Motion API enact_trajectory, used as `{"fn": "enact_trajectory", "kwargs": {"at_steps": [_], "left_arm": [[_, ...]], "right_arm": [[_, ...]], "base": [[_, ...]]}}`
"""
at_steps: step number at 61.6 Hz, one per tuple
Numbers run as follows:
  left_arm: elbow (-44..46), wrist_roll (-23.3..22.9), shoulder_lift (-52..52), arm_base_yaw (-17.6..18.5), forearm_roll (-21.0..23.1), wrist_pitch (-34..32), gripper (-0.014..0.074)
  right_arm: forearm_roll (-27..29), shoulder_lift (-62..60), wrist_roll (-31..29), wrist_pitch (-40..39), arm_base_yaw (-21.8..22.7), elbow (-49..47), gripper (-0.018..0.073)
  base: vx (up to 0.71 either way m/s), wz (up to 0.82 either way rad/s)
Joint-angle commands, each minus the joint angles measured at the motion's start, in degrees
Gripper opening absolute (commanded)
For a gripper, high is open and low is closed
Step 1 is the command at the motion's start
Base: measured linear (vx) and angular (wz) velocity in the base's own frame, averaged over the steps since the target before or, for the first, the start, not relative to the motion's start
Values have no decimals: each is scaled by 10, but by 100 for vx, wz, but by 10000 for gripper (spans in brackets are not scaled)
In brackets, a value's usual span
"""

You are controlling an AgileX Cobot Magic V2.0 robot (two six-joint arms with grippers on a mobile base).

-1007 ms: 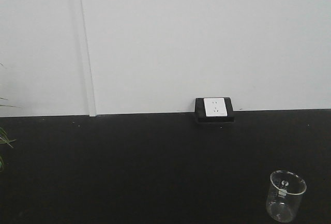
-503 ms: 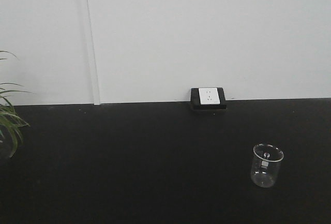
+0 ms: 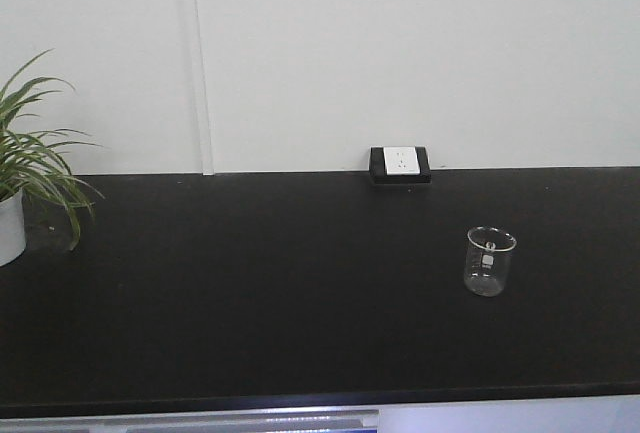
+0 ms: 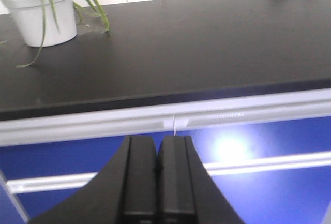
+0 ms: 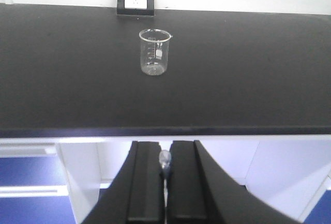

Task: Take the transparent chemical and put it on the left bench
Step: 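Back the base away from the bench, holding the dropper in the right gripper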

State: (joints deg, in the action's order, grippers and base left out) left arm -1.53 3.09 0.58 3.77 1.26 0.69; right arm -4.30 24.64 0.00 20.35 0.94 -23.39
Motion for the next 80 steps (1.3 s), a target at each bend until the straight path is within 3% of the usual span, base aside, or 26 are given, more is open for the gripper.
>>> {"fn": "enact_trajectory", "kwargs": {"at_steps": [1,33,80], "left_arm": [[-9,-4,11,1,0,-45,-3],[-9,-4,11,1,0,-45,-3],[-9,-4,11,1,0,-45,-3]], "right_arm": [[-1,6,0,-48,2,-18,-8],[-1,4,0,-47,2,-18,-8],[-1,4,0,-43,2,-18,-8]], "base": [[-33,5],[-28,20],[-17,75]]}}
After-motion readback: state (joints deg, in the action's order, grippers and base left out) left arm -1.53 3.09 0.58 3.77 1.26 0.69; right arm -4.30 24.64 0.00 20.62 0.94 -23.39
